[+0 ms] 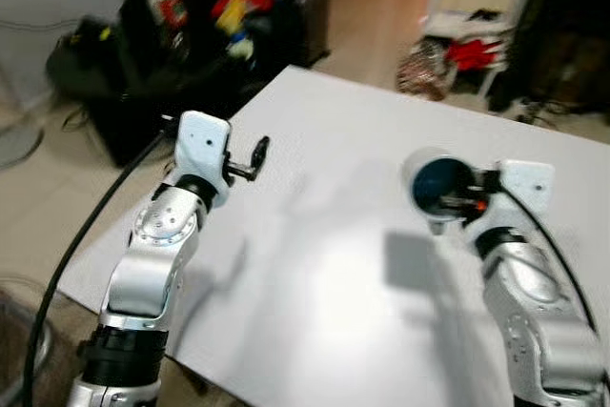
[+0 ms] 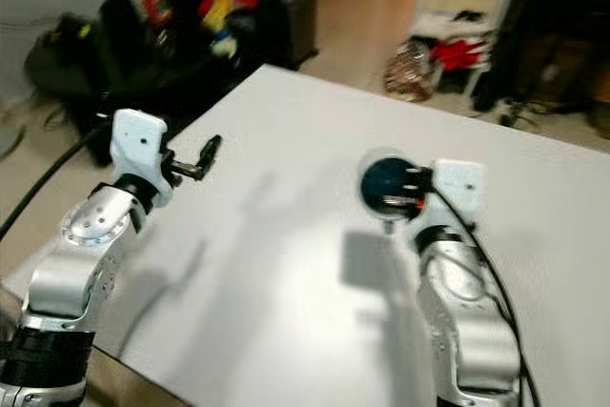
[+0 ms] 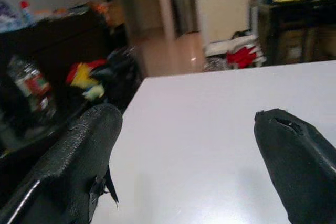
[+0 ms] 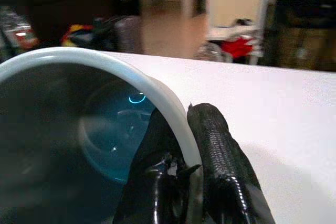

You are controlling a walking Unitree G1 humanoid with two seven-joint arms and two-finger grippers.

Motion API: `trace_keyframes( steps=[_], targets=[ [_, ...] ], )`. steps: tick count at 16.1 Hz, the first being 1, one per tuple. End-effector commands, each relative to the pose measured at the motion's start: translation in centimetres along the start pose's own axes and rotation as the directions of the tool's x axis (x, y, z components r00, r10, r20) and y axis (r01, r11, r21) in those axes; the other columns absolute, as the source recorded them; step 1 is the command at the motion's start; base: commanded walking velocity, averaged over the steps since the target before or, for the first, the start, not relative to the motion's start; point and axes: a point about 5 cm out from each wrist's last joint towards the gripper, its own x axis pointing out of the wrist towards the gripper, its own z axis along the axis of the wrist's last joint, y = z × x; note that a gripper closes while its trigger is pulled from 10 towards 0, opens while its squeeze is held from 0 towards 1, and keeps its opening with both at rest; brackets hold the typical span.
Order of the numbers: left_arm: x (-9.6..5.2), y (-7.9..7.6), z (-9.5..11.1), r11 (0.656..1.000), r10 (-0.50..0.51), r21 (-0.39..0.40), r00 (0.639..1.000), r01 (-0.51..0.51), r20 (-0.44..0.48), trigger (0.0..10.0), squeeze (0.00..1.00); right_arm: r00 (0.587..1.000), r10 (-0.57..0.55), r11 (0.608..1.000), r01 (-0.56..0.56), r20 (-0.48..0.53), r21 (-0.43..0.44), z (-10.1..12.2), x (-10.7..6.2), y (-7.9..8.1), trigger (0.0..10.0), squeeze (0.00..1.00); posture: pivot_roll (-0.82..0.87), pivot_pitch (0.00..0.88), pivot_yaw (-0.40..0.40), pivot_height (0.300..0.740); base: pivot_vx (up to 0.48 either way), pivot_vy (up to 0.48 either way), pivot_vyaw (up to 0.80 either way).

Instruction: Setting the table

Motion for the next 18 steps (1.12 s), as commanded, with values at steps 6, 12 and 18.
trace_keyframes(
  steps=[6,12,18],
  targets=[
    [0.3,0.2,0.3,0.997,0.001,0.075,1.0,-0.001,0.005,10.0,0.0,1.0,0.01,1.0,-0.01,0.007,0.025,0.5,-0.2,0.3,10.0,0.0,0.0,0.0,0.015,0.74,0.0,0.072,-0.63],
    [0.2,-0.6,0.0,0.998,-0.048,0.05,0.999,0.048,-0.003,10.0,0.0,0.997,0.071,0.997,-0.071,-0.007,0.011,1.0,0.5,0.1,10.0,0.0,0.01,0.0,0.004,0.74,0.0,-0.16,0.0],
    [-0.1,-0.3,-0.3,0.983,-0.175,0.048,0.983,0.178,-0.063,10.0,0.0,0.948,0.287,0.957,-0.29,-0.14,-0.003,2.4,5.6,0.2,10.0,0.0,0.01,0.0,-0.002,0.74,0.0,0.0,0.0]
  ],
)
